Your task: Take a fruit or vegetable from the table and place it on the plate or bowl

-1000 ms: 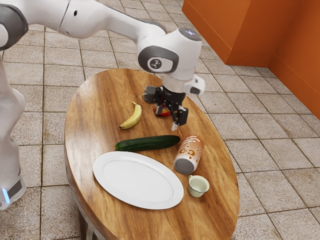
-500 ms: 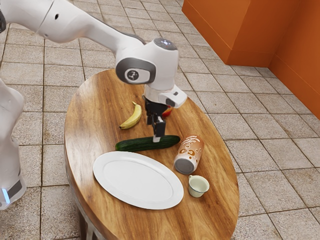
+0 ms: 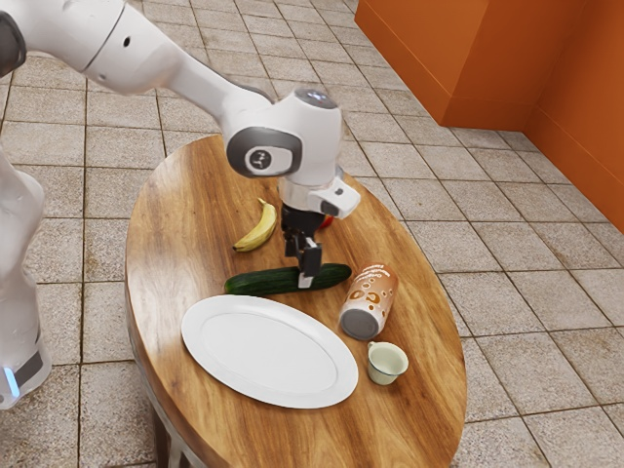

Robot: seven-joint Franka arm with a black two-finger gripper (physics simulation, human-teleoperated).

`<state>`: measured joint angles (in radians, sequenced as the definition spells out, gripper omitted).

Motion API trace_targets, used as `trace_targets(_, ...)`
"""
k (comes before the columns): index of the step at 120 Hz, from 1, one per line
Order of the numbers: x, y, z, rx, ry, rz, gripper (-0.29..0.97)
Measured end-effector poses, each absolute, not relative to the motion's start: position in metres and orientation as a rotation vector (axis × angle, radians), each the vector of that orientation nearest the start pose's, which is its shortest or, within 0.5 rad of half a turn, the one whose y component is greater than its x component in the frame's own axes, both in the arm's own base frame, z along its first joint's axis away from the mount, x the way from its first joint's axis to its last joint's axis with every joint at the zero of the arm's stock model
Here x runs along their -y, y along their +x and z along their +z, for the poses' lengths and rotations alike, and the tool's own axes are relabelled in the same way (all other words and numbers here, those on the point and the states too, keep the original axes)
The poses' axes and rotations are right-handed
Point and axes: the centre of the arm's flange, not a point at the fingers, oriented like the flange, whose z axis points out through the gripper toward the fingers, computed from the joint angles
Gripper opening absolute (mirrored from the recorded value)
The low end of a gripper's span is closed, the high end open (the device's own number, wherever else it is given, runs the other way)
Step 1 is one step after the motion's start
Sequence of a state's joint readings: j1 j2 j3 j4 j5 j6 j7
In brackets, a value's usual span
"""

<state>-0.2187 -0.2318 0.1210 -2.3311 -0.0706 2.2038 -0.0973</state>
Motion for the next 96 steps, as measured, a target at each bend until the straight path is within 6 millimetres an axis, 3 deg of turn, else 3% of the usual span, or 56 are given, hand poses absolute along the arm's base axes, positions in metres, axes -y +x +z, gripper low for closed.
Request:
trace_targets(44, 0.049, 0.484, 0.417, 0.102, -3.224, -0.129, 0.68)
trace_targets(66, 0.048, 0.485, 0.415, 0.115, -3.22, -0.136, 0.46)
trace_targets(96, 0.049, 0.485, 0.412, 0.131, -3.221, -0.146, 0.29)
